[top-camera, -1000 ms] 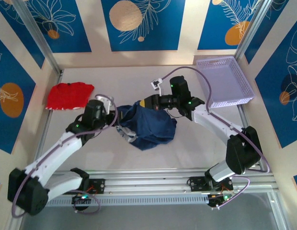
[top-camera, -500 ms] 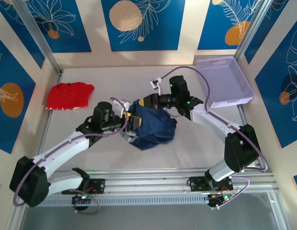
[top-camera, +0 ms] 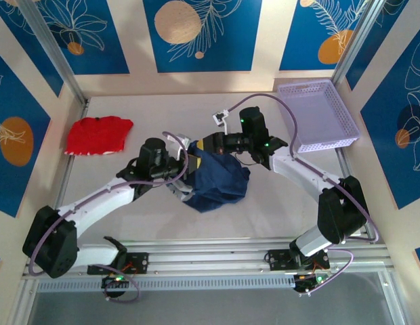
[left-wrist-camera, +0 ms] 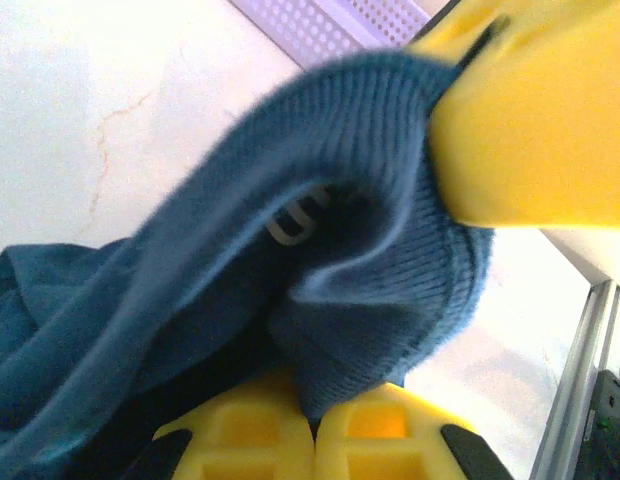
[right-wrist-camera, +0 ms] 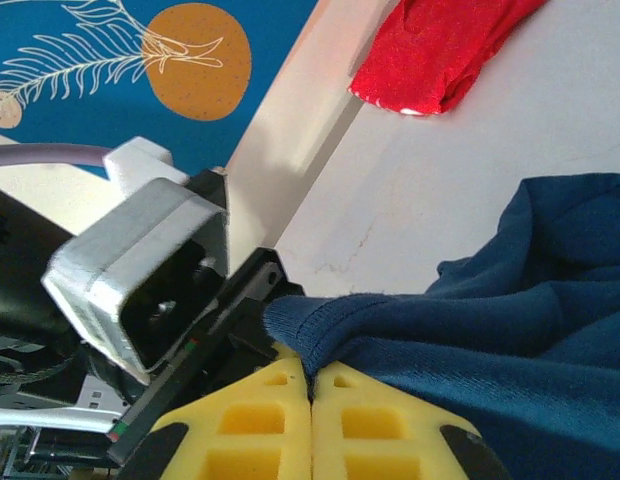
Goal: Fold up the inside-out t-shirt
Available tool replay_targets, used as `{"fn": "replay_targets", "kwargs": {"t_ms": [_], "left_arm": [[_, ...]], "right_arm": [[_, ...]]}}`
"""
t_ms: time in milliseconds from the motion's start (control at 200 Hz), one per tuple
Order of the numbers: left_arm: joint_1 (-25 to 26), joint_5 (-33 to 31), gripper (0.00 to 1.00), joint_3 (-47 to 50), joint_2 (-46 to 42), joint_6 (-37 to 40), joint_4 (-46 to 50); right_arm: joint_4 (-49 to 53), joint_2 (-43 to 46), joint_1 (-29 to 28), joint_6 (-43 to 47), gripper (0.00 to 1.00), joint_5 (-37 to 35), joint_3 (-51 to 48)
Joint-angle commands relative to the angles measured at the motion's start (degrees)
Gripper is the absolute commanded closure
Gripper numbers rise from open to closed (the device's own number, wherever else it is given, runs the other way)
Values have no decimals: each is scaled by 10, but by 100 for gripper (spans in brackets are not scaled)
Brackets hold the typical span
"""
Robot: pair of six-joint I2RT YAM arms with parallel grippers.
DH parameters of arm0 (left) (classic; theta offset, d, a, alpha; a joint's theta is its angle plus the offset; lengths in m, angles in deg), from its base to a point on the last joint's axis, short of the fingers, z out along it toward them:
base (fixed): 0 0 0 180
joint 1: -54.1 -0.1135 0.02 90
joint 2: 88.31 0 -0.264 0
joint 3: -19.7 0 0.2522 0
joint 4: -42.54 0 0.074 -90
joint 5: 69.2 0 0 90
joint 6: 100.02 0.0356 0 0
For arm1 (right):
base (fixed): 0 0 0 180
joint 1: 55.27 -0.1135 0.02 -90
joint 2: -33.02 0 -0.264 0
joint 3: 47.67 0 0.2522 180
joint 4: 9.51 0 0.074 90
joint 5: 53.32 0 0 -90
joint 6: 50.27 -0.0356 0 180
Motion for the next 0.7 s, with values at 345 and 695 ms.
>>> {"fn": "replay_targets", "kwargs": {"t_ms": [345, 695], "left_arm": [[-52, 8, 100, 37, -103, -2, 15], [-58, 6, 100, 30, -112, 5, 41]], "right_arm": [[141, 157, -96, 202, 39, -365, -182], [114, 79, -123, 230, 68, -468, -191]]}}
